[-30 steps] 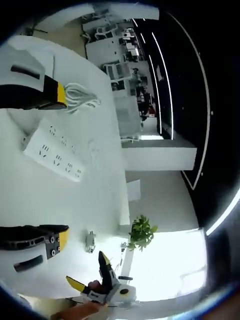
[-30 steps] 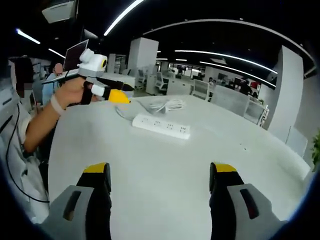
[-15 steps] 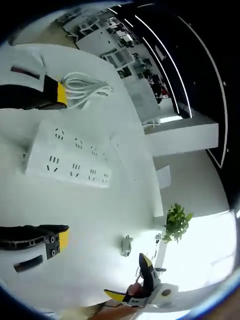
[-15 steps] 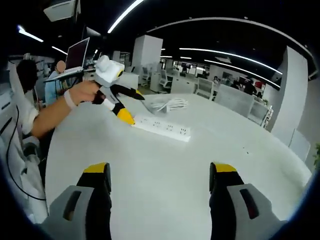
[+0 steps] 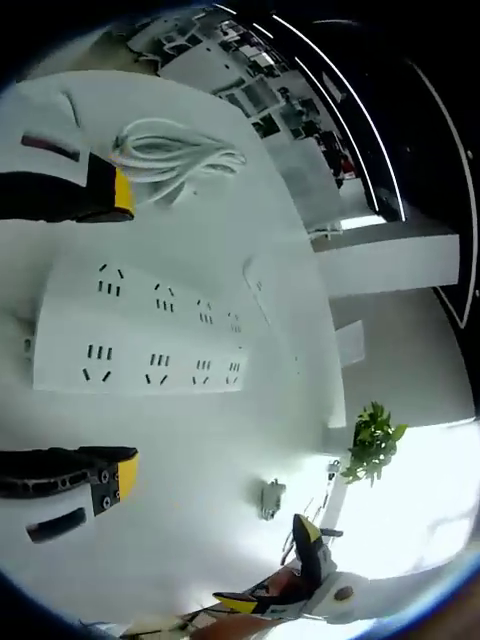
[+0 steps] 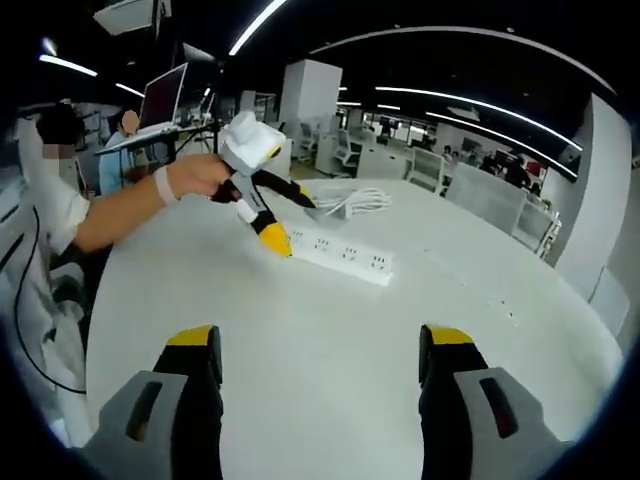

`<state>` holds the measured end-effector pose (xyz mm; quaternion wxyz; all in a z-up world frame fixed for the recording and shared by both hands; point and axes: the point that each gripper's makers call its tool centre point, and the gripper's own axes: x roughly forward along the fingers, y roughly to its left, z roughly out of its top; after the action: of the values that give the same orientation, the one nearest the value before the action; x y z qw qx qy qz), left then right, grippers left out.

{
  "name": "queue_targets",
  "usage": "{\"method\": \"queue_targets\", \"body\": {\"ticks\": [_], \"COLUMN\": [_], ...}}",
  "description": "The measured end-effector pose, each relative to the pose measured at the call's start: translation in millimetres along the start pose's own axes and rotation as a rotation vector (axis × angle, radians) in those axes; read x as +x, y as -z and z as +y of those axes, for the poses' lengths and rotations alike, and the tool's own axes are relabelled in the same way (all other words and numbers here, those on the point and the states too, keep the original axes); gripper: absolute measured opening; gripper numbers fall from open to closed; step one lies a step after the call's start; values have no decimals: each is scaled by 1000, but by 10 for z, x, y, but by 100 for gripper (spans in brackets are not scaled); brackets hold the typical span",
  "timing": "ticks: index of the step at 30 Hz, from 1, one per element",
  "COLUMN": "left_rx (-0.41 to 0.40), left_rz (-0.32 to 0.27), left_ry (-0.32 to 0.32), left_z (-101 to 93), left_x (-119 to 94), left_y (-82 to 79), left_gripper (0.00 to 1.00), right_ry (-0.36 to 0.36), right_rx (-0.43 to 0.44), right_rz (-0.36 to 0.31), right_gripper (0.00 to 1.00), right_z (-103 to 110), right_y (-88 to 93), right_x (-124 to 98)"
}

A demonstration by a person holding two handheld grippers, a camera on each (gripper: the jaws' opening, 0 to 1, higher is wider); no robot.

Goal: Straighten the power strip on the desk, plug the charger into it

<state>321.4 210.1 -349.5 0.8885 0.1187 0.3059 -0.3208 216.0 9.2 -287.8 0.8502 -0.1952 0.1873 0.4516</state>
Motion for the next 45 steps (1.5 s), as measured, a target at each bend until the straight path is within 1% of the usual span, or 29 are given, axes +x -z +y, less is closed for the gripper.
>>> {"method": "queue_targets", "body": {"ticks": [3,7,9,10,12,15,17,19,22,24,27,30,33,37,38,39,40,45], "left_rx": [16,8,48,52,43,69,86,81,74,82,79,72,66,78,78,81,83,91], "left_rz": [22,50,57,58,62,72,86,97,104,117,129,127,123,117,117,117,118,120], "left_ry": [-7,28,51,60,67,77,82,77,75,76,83,91,96,101,102,102,103,108], "left_z": [44,11,-18,-39,-32,-51,-70,-75,-44,-30,-34,-41,-53,-50,-46,-44,-40,-59], "left_x": [29,61,102,117,144,160,185,195,232,254,267,281,291,303,306,308,311,298], "left_y": [30,98,93,90,65,44,51,74,91,127,156,158,152,139,137,135,133,146], "left_gripper": [91,90,92,92,88,80,81,82,82,80,79,78,75,74,74,74,74,73], "right_ry": [-26,-44,-56,-62,-74,-86,-94,-102,-105,-108,-103,-106,-133,-162,-169,-188,-205,-249], "right_rx": [5,-7,-14,-15,-17,-32,-45,-55,-76,-85,-102,-124,-209,-367,-395,-414,-427,-518], "right_rz": [6,25,29,34,42,45,45,57,65,72,96,105,152,201,216,250,270,321], "right_gripper": [80,80,80,80,79,80,80,80,80,80,80,80,80,80,80,80,79,80], "right_z": [-42,-128,-135,-134,-119,-78,-64,-75,-133,-190,-304,-383,-440,-526,-546,-552,-553,-590], "right_y": [-30,-97,-114,-113,-114,-140,-148,-152,-195,-215,-236,-289,-330,-399,-405,-385,-377,-382], "right_x": [41,143,196,227,275,295,299,327,360,397,462,538,669,903,969,1052,1116,1403]}}
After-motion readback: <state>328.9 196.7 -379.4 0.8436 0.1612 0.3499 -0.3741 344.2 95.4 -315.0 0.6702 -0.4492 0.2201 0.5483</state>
